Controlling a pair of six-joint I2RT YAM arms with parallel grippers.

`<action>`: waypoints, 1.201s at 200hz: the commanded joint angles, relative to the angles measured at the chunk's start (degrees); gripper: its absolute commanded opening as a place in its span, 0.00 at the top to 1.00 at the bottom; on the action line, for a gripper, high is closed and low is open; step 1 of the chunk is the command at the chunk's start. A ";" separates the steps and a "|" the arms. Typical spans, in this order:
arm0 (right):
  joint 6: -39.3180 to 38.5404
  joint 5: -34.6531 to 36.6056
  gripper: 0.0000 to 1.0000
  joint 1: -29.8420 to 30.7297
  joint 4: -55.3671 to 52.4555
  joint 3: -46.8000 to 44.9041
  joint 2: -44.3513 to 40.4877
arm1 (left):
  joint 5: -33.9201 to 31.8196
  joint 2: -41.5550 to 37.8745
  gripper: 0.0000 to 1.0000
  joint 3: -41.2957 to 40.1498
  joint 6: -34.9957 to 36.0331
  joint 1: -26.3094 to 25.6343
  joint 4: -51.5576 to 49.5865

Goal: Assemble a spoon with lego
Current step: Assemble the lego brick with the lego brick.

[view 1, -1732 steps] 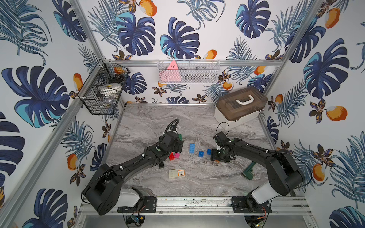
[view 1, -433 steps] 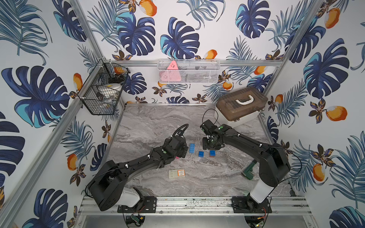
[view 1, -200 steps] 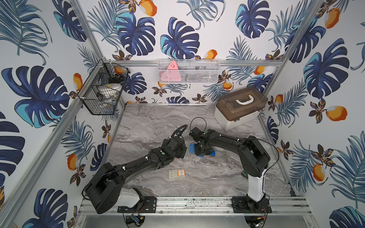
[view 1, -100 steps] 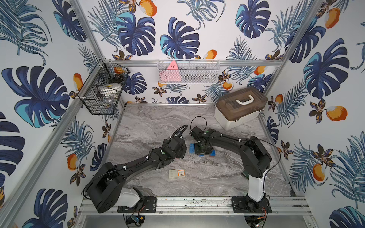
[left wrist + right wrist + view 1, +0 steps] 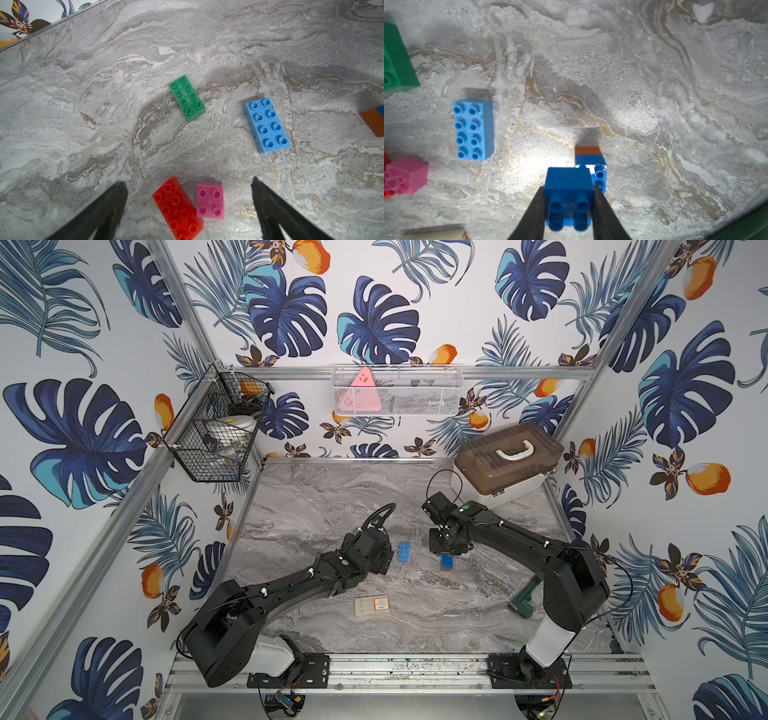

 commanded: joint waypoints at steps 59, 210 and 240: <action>-2.05 -1.23 0.71 -2.02 -0.97 -2.90 -0.59 | 0.16 0.15 0.01 0.16 -0.93 -0.16 0.53; -3.64 -2.82 0.71 -2.15 -0.01 -3.87 2.58 | -0.42 0.15 0.01 0.08 -0.84 -0.33 0.37; -3.82 -3.66 0.71 -2.32 1.27 -5.33 3.87 | -0.58 0.15 0.01 0.07 -0.84 -0.34 0.36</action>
